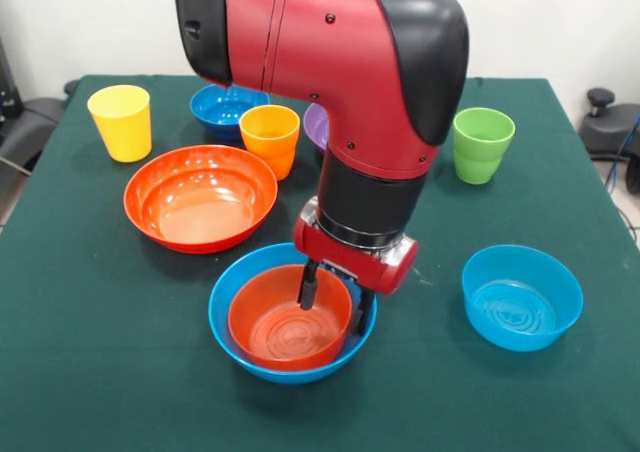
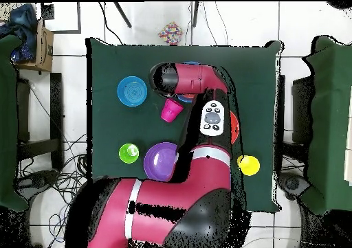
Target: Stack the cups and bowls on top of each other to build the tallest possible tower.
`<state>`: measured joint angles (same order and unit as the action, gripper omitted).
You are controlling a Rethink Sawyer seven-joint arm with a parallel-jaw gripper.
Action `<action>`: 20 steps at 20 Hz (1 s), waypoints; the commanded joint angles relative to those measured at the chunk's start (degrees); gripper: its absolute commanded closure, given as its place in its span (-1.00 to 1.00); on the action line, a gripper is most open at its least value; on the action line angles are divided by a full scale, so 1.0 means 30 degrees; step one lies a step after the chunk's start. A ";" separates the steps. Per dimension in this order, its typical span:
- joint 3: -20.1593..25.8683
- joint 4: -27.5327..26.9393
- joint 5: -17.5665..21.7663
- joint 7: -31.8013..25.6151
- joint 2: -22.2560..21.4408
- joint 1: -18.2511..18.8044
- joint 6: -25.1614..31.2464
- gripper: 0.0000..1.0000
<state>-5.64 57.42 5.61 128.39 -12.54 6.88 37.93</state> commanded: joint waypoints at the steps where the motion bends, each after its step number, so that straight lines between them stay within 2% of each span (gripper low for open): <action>1: 0.1771 0.0596 0.0447 -0.2583 -0.0901 -0.0348 0.3847 -1.00; 11: 0.1705 -0.0051 0.0099 -0.1945 -0.2266 -0.0746 0.6848 -1.00; 20: 0.1750 -0.0057 -0.0546 -0.0295 -0.2787 -0.1138 0.7948 -1.00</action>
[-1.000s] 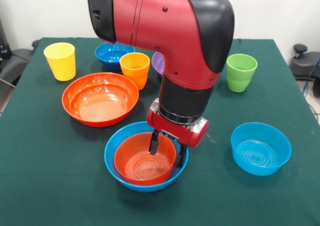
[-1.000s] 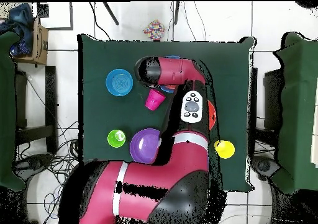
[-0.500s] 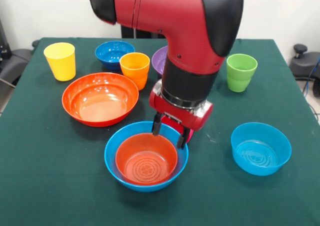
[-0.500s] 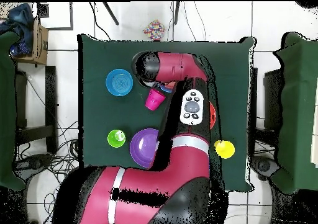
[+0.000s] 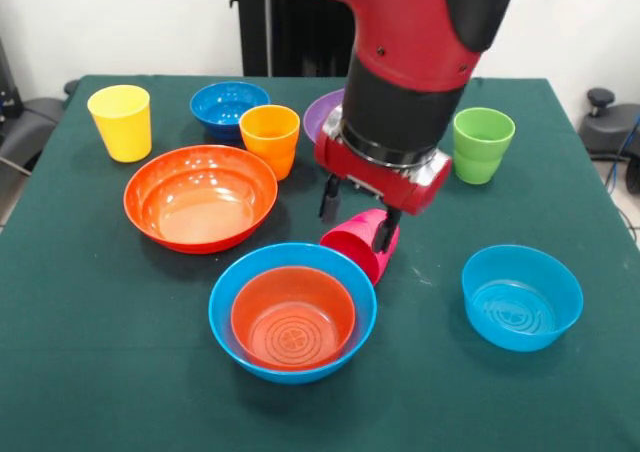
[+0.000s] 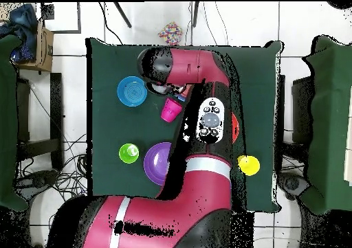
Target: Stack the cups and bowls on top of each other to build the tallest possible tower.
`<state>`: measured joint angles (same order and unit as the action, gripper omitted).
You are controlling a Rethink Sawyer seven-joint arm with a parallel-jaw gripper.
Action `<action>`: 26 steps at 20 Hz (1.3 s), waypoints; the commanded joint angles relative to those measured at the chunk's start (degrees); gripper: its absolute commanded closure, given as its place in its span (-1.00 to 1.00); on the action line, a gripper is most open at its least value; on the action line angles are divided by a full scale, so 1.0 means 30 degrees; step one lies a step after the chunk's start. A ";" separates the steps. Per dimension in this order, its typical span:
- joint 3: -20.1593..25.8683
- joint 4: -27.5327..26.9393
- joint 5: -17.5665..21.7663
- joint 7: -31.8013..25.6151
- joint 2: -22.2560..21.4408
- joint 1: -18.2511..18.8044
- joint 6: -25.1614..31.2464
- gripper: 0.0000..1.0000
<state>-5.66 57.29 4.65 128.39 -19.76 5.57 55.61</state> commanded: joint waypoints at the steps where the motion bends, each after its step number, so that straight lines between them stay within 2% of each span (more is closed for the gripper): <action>1: 0.1713 0.0073 -0.0273 -0.0102 -0.0396 -0.0796 0.1944 -1.00; 7: 0.1424 0.0762 -0.0752 0.1162 -0.0480 -0.1245 0.1401 -1.00; 13: 0.0647 0.0767 -0.0459 0.1770 -0.0241 -0.2042 0.1728 -1.00; 26: -0.0231 0.1674 -0.0739 0.3796 0.0308 -0.3138 -0.0751 -1.00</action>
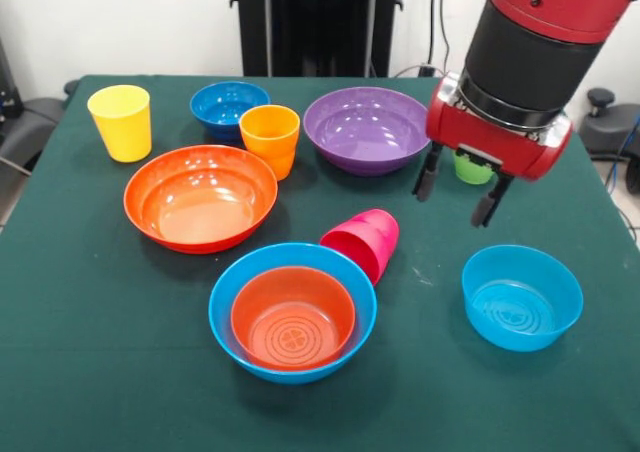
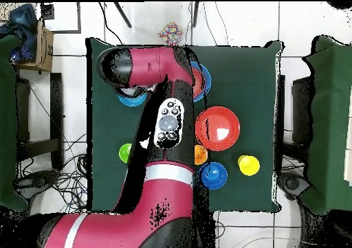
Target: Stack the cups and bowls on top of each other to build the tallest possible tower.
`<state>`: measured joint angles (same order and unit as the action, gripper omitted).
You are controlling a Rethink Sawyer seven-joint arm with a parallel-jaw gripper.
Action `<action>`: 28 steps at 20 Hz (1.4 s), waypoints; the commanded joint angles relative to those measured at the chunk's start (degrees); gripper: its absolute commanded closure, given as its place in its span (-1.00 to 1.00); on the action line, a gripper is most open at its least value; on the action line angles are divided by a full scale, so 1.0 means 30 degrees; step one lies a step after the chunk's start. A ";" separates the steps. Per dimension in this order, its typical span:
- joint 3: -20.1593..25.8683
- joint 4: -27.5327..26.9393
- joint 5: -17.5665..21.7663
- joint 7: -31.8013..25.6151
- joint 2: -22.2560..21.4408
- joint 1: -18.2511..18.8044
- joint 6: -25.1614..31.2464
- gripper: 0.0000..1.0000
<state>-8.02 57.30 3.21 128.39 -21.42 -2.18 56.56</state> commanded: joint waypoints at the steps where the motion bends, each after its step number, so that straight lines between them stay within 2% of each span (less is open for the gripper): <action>1: 0.0511 0.1584 -0.0328 0.4010 0.1001 -0.0609 -0.1235 -1.00; 9: 0.0089 0.1320 -0.0996 0.4192 0.1499 -0.0922 -0.1718 -1.00; 21: -0.0618 0.1427 -0.1725 0.4635 0.2457 -0.1551 -0.3770 -1.00; 28: -0.1114 0.1316 -0.2141 0.4390 0.2694 -0.1810 -0.3813 -1.00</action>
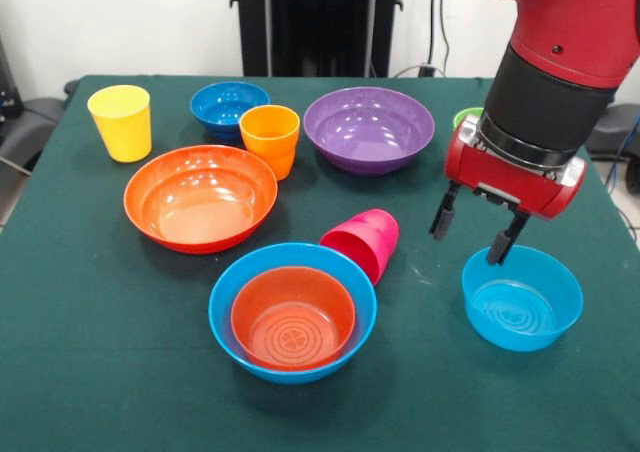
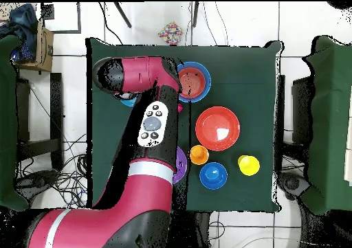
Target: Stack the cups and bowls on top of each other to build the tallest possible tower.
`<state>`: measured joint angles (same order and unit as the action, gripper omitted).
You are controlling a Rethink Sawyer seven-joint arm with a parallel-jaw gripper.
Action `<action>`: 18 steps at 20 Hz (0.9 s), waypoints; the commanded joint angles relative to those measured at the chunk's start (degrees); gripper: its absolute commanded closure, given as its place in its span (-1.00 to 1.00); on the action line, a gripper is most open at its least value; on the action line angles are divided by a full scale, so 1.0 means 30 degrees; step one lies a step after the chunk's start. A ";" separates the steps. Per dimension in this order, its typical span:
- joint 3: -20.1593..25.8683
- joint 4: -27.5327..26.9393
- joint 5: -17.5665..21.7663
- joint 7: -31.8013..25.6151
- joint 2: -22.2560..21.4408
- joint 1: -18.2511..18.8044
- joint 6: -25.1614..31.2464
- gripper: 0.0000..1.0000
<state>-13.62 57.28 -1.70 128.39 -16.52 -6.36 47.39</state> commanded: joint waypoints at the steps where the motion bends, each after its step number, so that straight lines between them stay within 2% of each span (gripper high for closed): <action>1: 0.0697 0.1294 -0.0544 0.4281 0.1057 -0.0428 -0.0642 -1.00; 7: 0.0369 0.1233 -0.0618 0.2903 0.0648 -0.0373 0.1042 -1.00; 15: -0.0207 0.3361 -0.0604 0.2587 -0.0809 -0.0698 0.1618 -1.00; 18: -0.0153 0.4045 -0.0231 0.1484 -0.1206 -0.0526 0.1175 -1.00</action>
<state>-16.76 61.20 -3.31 128.39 -18.29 -7.56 47.06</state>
